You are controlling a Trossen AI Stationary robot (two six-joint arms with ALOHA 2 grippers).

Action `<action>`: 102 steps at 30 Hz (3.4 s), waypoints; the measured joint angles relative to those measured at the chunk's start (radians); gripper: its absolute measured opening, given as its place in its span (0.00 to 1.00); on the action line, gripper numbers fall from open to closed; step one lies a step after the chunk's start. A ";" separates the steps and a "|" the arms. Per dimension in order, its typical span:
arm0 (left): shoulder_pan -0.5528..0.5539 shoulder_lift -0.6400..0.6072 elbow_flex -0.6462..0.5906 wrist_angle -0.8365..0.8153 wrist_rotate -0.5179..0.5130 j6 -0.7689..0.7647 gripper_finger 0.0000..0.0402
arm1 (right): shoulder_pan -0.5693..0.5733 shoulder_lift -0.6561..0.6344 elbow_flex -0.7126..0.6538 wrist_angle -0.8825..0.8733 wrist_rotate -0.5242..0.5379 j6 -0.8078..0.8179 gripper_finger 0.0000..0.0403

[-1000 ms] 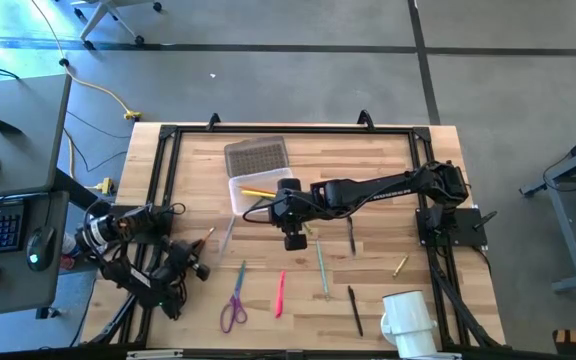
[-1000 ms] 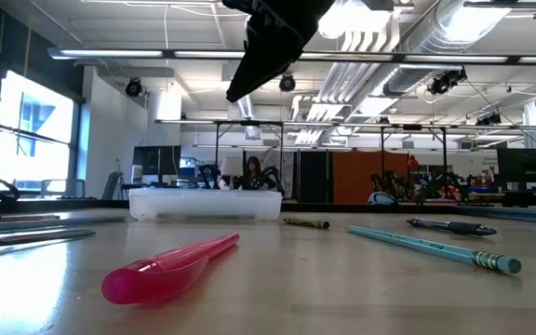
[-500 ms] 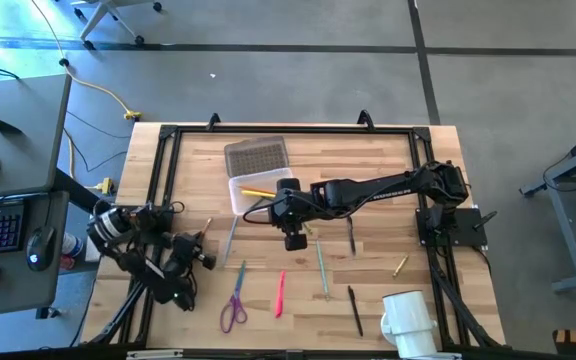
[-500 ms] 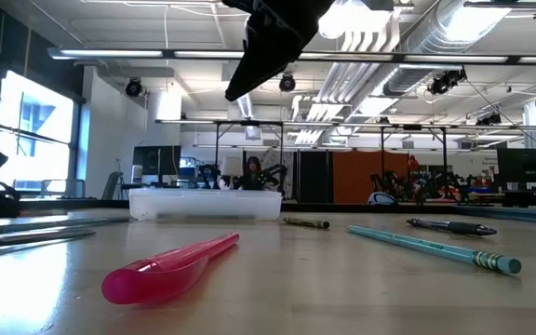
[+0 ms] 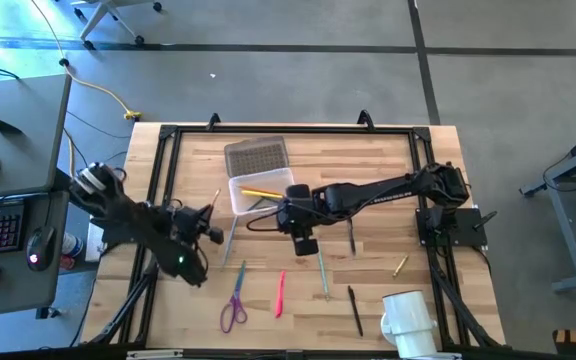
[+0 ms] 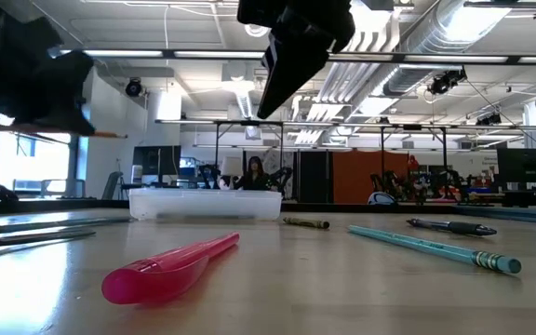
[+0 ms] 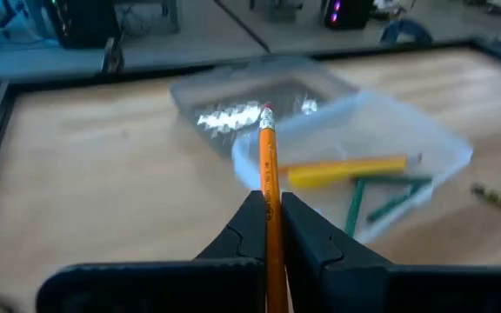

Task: Pick & place school supplies into a supply box
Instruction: Put the orange pencil into the transparent supply box, then put the left light green crayon into the transparent supply box

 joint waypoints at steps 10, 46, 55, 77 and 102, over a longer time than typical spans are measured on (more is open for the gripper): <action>0.275 -0.134 0.001 0.330 -0.102 0.512 0.12 | 0.013 0.000 0.000 -0.028 -0.001 -0.022 0.24; 0.986 0.075 0.003 1.440 0.836 1.864 0.20 | 0.014 0.000 0.000 -0.040 -0.015 -0.044 0.24; 0.986 0.076 0.003 1.449 0.754 1.930 0.31 | 0.014 0.001 -0.097 0.063 -0.009 -0.051 0.24; 0.986 -0.047 0.418 0.831 0.818 2.079 0.25 | 0.012 0.000 -0.264 0.205 0.264 0.327 0.25; 0.986 -0.478 0.170 0.929 0.639 1.996 0.20 | 0.017 0.001 -0.743 0.976 0.481 0.531 0.25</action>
